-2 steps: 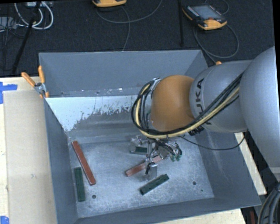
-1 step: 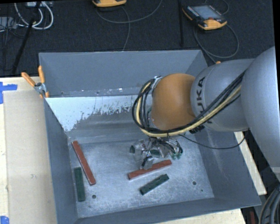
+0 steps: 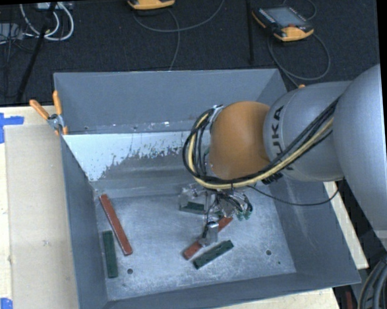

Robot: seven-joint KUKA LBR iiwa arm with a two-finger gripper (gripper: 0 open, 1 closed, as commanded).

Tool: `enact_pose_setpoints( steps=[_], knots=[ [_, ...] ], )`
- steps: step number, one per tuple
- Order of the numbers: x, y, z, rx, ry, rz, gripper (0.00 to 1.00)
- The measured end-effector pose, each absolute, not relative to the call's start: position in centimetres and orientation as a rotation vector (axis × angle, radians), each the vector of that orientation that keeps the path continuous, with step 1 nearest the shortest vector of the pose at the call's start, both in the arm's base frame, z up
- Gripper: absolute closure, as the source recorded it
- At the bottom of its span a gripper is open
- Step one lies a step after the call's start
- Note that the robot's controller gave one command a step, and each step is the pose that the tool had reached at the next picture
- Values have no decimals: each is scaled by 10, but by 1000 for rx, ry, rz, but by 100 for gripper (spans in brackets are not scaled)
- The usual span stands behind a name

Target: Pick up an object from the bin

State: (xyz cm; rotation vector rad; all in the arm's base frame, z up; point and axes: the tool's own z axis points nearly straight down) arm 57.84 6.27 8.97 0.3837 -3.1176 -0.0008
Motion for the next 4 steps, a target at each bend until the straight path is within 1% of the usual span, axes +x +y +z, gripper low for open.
enact_pose_setpoints(
  steps=[1,2,3,4],
  knots=[
    [611,40,72,523,-3098,-3,0],
    [612,40,76,523,-3095,-1,100],
    [611,40,72,523,-3103,-1,0],
    [612,40,75,522,-3098,-2,100]
  ],
)
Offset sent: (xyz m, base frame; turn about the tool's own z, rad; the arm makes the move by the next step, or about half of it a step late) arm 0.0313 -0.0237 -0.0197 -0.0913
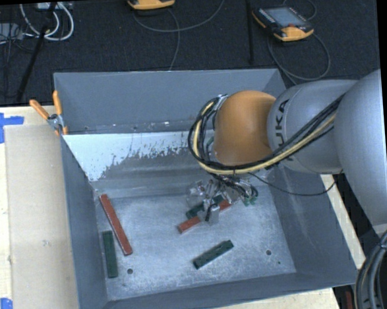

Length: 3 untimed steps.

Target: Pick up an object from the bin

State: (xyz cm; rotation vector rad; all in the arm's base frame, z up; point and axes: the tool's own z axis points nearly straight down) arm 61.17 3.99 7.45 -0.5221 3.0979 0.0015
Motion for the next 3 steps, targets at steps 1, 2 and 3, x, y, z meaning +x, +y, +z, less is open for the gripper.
enact_pose_setpoints(
  steps=[1,2,3],
  knots=[
    [611,40,71,-521,3093,1,0],
    [611,40,74,-522,3099,2,100],
    [611,40,71,-521,3094,1,0]
  ],
)
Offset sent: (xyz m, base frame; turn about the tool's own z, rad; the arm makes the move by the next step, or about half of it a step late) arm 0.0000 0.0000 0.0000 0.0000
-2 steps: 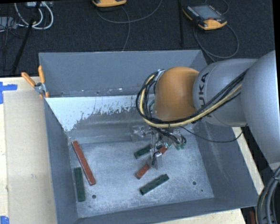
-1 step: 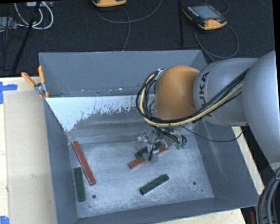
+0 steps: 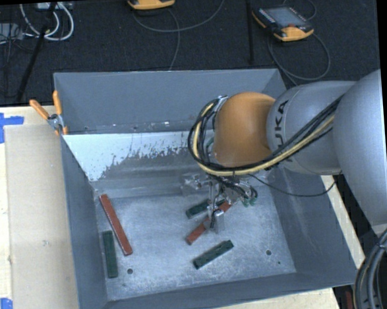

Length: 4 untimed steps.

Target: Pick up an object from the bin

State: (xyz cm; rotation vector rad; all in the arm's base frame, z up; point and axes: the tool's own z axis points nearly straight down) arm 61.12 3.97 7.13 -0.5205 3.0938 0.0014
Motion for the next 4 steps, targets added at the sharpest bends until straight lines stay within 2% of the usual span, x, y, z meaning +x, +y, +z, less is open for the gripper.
enact_pose_setpoints(
  steps=[1,2,3,4],
  knots=[
    [612,40,74,-521,3097,1,100],
    [611,40,71,-520,3094,1,0],
    [612,40,73,-520,3096,1,100],
    [610,94,211,-841,3017,1,100]
  ],
)
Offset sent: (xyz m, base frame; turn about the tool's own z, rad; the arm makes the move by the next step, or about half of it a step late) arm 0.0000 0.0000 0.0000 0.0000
